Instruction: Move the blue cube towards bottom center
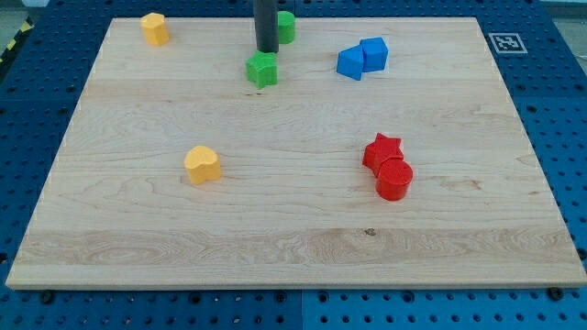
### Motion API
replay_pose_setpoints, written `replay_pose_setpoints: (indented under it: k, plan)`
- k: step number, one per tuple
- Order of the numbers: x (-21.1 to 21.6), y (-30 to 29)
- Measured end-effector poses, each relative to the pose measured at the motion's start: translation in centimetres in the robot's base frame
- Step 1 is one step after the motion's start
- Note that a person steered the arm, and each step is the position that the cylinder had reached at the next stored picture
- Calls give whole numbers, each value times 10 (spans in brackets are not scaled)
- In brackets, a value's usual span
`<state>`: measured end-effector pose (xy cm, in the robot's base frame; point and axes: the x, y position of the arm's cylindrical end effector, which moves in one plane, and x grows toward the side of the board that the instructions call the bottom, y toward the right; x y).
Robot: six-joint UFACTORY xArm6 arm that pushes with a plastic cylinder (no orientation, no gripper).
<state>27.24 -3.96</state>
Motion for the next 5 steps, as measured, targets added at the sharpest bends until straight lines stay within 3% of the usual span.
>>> replay_pose_setpoints:
  k: [5]
  plan:
    - [8, 147]
